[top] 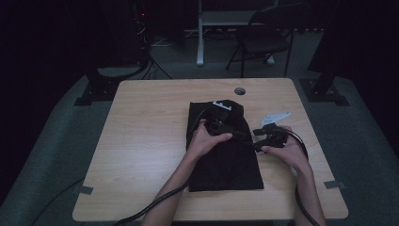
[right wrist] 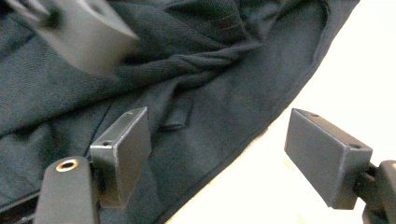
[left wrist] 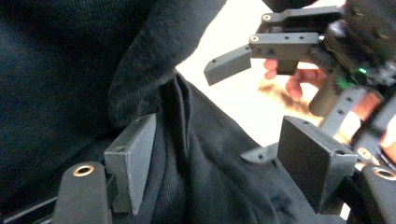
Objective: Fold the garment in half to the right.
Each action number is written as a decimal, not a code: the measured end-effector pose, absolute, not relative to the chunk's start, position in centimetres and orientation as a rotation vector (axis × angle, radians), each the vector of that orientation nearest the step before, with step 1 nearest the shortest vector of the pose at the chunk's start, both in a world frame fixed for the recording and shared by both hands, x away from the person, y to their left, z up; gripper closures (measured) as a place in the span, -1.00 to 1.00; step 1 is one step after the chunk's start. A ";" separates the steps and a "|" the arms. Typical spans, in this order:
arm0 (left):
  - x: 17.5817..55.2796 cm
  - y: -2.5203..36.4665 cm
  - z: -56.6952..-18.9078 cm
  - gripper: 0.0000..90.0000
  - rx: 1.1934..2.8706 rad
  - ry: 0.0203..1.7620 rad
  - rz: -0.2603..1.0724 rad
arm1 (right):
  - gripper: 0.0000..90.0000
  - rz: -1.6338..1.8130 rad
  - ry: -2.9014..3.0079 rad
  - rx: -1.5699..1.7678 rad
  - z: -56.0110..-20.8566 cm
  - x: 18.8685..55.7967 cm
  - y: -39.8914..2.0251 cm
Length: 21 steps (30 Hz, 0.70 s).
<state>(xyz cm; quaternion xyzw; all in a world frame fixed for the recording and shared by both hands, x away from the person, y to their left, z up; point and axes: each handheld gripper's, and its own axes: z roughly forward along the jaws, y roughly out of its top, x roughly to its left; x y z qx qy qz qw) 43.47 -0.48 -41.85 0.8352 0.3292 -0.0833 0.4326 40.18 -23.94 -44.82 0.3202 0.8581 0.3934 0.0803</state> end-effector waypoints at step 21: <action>42.0 5.7 -40.2 -0.33 2.025 0.827 -0.096 | -0.52 1.153 2.562 0.979 -45.0 40.4 -23.6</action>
